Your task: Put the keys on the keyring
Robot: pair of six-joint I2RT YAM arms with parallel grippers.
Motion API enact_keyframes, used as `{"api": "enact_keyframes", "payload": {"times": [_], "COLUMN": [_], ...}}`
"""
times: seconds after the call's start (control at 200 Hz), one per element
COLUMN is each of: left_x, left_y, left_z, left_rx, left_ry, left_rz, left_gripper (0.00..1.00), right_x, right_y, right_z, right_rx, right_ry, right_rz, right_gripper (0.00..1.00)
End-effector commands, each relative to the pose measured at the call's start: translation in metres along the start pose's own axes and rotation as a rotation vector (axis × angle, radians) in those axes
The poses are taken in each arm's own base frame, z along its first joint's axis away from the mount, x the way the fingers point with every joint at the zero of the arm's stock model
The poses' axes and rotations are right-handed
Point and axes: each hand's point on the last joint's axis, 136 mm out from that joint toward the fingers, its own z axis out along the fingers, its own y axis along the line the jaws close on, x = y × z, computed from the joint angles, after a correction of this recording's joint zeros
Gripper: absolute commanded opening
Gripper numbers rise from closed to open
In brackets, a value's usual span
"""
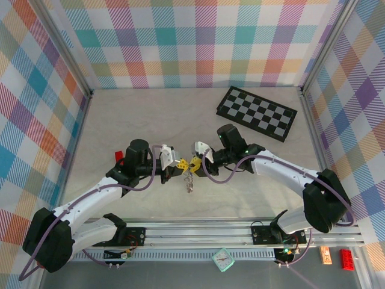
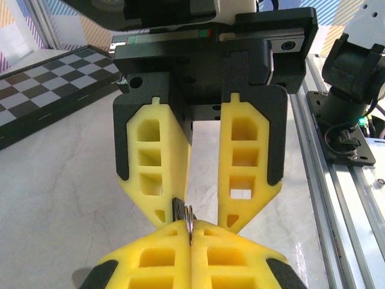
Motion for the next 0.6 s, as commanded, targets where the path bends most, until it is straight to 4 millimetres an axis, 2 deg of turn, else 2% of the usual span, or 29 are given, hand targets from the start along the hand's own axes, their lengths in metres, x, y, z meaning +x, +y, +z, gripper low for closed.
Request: {"api": "enact_keyframes", "payload": {"times": [0.0,0.32,0.47,0.595], "left_x": [-0.0177,-0.0141,-0.0136,-0.012], "left_y": [-0.0089,-0.0088,-0.0089,-0.0062], "left_z": [-0.0013,-0.0007,-0.0008,-0.0008], "left_rx": [0.039,0.038,0.038,0.023], "left_ry": [-0.07,-0.06,-0.054,-0.039], "left_rz": [0.044,0.038,0.04,0.034], "left_gripper": [0.0,0.0,0.0,0.0], "right_x": [-0.0117,-0.013,-0.0132,-0.0162], "right_y": [0.002,0.002,0.0021,0.002], "right_z": [-0.0019,-0.0034,-0.0043,-0.0057], "right_rx": [-0.022,-0.013,-0.009,-0.016], "right_ry": [-0.062,-0.066,-0.059,-0.047], "right_rz": [-0.007,-0.017,-0.023,-0.033], "right_gripper": [0.26,0.21,0.13,0.01]}}
